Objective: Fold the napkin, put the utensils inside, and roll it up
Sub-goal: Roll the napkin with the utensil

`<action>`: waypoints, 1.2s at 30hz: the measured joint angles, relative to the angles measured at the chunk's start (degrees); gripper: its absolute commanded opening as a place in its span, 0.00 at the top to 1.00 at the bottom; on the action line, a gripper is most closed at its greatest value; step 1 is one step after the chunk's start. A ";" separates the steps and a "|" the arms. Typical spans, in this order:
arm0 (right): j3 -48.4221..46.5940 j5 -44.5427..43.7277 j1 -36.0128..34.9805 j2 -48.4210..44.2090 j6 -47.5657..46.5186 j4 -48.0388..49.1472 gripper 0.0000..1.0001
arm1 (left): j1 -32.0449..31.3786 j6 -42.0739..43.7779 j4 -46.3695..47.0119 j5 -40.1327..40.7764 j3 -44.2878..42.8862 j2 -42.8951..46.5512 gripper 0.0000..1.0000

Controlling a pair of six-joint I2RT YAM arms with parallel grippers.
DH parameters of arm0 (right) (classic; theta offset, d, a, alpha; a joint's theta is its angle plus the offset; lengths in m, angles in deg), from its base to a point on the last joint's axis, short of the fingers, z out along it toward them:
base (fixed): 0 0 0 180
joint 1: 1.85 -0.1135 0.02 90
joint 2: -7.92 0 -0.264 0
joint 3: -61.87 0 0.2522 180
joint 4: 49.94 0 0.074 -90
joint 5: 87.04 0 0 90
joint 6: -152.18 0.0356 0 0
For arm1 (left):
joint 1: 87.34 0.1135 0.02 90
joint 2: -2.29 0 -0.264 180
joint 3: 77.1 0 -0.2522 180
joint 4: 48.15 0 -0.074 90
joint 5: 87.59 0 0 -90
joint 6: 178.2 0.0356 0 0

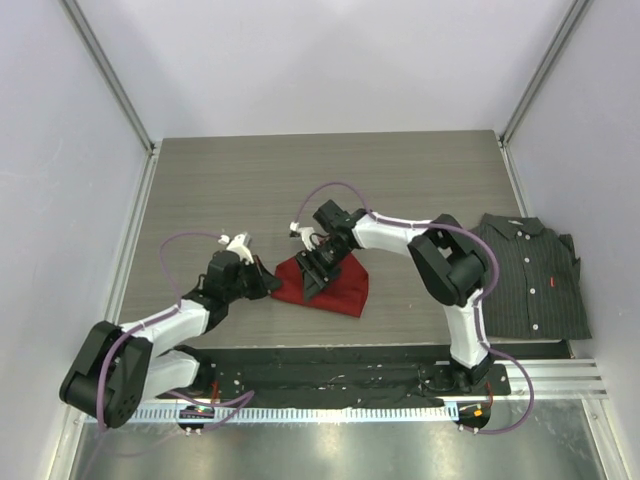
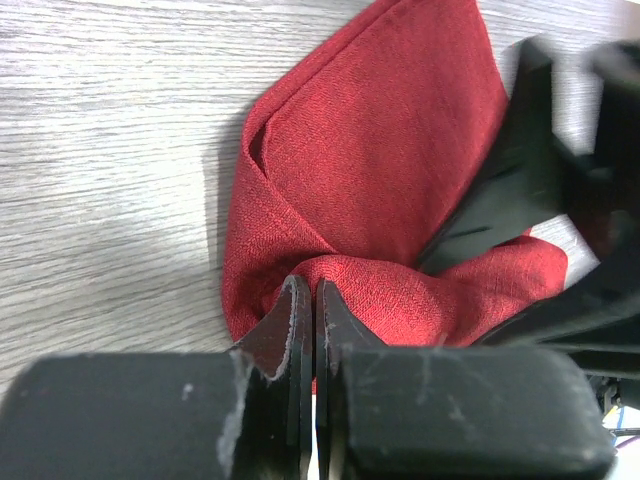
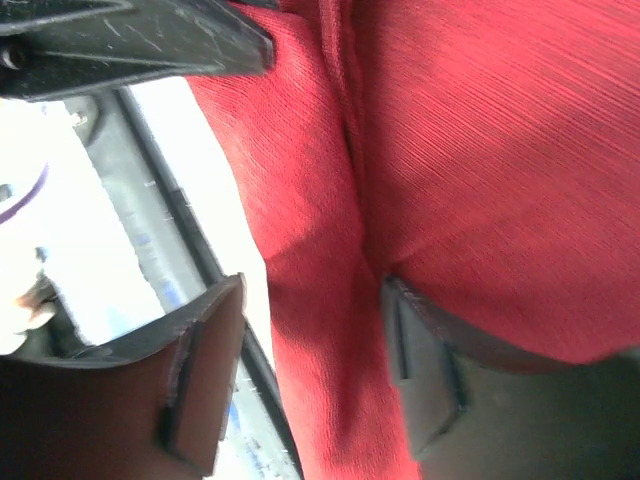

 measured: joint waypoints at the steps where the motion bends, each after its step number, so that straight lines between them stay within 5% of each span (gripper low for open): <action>1: 0.96 -2.12 -0.02 -1.62 0.09 0.50 0.30 | 0.00 0.02 -0.48 0.00 -0.42 -0.39 1.00; 15: 19.19 -33.88 -9.38 -32.11 0.74 5.70 0.22 | 0.00 -0.33 -10.80 0.00 -8.31 -5.55 1.00; 36: 26.23 -37.62 -9.92 -31.04 -0.17 6.12 0.19 | 0.00 -1.51 -11.98 -0.44 -8.85 -6.47 1.00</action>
